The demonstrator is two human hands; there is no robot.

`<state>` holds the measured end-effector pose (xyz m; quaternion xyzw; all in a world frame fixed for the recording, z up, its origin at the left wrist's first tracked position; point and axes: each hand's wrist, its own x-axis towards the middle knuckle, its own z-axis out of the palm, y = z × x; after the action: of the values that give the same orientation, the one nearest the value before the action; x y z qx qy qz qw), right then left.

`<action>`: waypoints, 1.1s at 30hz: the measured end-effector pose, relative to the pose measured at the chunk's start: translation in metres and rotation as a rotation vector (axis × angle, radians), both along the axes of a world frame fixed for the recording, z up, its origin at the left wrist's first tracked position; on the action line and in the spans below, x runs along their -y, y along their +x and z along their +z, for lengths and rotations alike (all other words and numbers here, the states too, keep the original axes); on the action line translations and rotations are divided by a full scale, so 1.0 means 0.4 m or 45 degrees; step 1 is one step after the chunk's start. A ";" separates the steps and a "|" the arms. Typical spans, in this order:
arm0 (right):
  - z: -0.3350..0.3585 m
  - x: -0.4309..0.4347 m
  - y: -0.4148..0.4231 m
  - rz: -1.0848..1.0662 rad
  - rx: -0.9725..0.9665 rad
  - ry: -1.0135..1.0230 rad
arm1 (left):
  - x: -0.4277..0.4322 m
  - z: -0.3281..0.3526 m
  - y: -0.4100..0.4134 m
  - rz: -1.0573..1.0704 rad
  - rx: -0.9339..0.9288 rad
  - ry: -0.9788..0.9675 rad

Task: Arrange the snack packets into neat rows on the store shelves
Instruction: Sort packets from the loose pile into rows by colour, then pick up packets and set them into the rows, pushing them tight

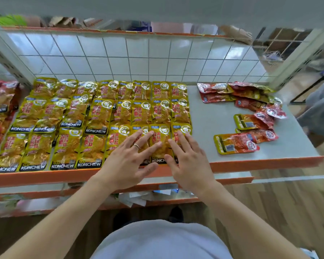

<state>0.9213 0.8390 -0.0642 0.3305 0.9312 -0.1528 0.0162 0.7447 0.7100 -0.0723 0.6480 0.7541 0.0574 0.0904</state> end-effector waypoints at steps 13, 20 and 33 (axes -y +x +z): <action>0.009 -0.034 0.039 0.155 -0.140 -0.058 | -0.010 0.000 0.022 0.079 0.198 0.360; 0.050 -0.268 0.165 -0.141 -0.091 0.089 | -0.150 0.000 0.113 0.174 0.149 0.711; 0.028 -0.490 0.377 -0.519 -0.058 0.026 | -0.326 -0.034 0.290 0.206 0.138 0.746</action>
<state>1.0720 1.0348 -0.0529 0.5089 0.8466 -0.1509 -0.0394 0.8606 0.8405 -0.0858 0.5803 0.7487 0.3138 -0.0652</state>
